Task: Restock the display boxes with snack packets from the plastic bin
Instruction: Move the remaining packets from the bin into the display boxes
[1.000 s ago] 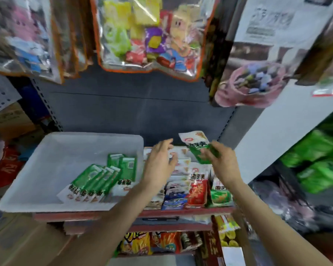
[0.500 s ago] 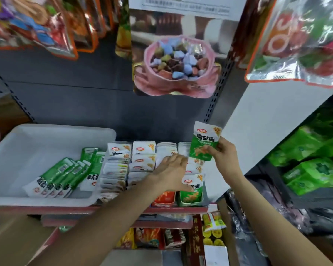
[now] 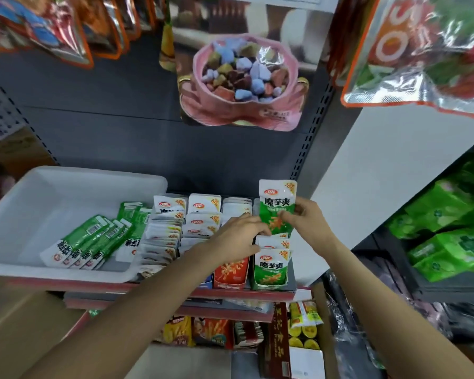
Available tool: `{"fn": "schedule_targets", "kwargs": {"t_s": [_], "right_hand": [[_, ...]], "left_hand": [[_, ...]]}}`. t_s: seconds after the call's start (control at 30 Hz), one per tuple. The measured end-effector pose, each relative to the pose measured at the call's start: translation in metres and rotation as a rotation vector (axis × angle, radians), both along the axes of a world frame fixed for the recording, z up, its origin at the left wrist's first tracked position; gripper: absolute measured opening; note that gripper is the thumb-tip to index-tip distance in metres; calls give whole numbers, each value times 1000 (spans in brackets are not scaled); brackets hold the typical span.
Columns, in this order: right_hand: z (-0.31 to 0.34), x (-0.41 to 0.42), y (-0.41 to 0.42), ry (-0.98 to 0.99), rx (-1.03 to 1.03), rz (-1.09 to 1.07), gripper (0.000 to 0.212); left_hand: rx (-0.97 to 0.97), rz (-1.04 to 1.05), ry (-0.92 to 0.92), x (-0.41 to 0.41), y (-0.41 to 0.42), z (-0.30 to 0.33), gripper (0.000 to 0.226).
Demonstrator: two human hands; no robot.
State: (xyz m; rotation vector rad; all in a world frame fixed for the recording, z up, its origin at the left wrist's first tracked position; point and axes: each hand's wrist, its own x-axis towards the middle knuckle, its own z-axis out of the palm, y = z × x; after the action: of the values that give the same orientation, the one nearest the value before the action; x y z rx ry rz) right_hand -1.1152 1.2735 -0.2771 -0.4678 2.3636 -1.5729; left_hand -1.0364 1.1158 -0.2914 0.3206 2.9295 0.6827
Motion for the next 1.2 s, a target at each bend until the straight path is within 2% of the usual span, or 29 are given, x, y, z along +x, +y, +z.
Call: {"fn": "schedule_targets", "kwargs": {"t_s": [0.13, 0.23, 0.43, 0.53, 0.67, 0.9, 1.03, 1.1, 1.2], "right_hand": [[-11, 1, 6, 49, 146, -1, 5], [-13, 4, 10, 122, 265, 51, 16], [-14, 4, 5, 252, 564, 111, 24], [-8, 12, -6, 307, 512, 83, 25], [2, 25, -38, 316, 497, 89, 26], [11, 64, -136, 385, 468, 218, 27], [13, 95, -209, 471, 469, 273, 27], [11, 110, -248, 451, 461, 305, 30], [-7, 130, -304, 366, 561, 403, 32]], "left_hand": [[-1, 34, 29, 5, -1, -3, 41], [-7, 39, 35, 7, -2, -4, 41], [-28, 45, 43, 6, 0, -2, 44], [10, 79, 71, 10, -4, 1, 42], [48, 205, 243, 25, -29, 8, 38], [184, 519, 370, 76, -126, 12, 23], [227, 703, 315, 104, -201, 2, 20], [231, 748, 255, 115, -241, -14, 22], [174, 798, 53, 127, -295, -41, 22]]}}
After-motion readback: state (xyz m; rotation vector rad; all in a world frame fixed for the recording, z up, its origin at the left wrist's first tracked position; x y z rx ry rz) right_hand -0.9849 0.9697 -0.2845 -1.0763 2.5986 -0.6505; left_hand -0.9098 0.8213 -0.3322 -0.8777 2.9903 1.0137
